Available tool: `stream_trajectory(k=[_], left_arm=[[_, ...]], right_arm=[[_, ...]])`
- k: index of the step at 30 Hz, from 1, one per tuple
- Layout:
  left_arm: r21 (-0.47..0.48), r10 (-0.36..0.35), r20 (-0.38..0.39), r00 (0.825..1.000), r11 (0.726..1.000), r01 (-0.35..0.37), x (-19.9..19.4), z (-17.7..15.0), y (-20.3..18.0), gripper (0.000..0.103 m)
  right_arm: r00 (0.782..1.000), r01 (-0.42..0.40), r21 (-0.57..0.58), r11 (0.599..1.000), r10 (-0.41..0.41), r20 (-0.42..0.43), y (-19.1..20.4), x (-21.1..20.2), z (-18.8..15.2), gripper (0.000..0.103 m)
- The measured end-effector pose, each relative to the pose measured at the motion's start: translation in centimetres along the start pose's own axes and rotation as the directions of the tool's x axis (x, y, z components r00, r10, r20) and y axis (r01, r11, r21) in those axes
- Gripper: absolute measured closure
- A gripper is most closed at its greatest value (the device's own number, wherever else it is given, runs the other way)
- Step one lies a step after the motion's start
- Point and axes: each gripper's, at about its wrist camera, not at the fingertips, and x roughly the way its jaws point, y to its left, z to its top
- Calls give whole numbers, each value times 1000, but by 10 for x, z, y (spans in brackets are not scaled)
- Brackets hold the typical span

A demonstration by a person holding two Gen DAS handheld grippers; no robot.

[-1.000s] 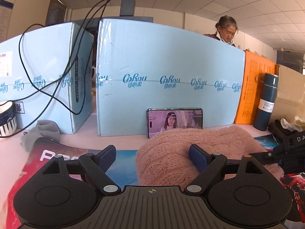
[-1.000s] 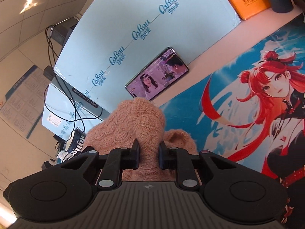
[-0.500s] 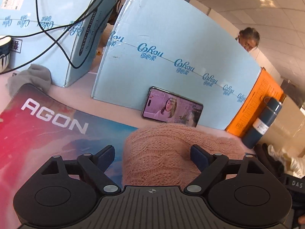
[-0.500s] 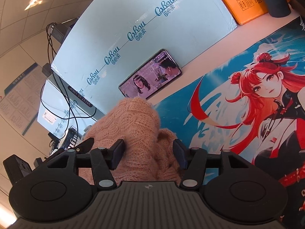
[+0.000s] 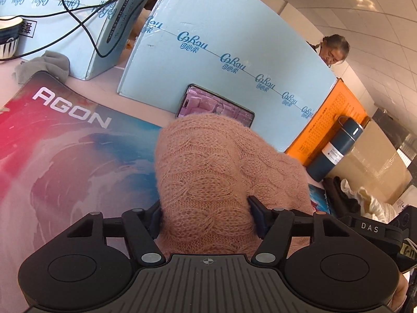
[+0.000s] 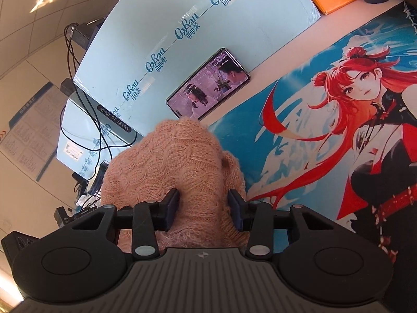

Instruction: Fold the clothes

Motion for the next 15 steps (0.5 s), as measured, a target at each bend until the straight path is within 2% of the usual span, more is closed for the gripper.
stream_trajectory(k=[3, 5, 6, 11, 13, 15], left_arm=[[-24, -16, -32, 999, 1000, 15, -16, -7, -3, 38], [-22, -26, -45, 999, 999, 25, -24, -9, -5, 35], [7, -19, -20, 1000, 1000, 19, -24, -9, -5, 33], [71, 52, 88, 995, 996, -58, -18, -4, -3, 21], [72, 93, 86, 992, 992, -99, -5, 2, 0, 21], [69, 125, 67, 990, 989, -129, 8, 7, 1, 19]], right_arm=[[1000, -18, -30, 999, 17, -11, 7, -16, -10, 64], [1000, -19, -55, 998, 18, -3, 11, -24, -14, 64], [1000, -4, -57, 998, 5, 5, 12, -24, -13, 63], [997, 59, -83, 995, -55, 48, 14, -22, -10, 56], [994, 95, -121, 988, -88, 68, 19, -19, -9, 48], [985, 156, -169, 973, -141, 94, 25, -13, -7, 48]])
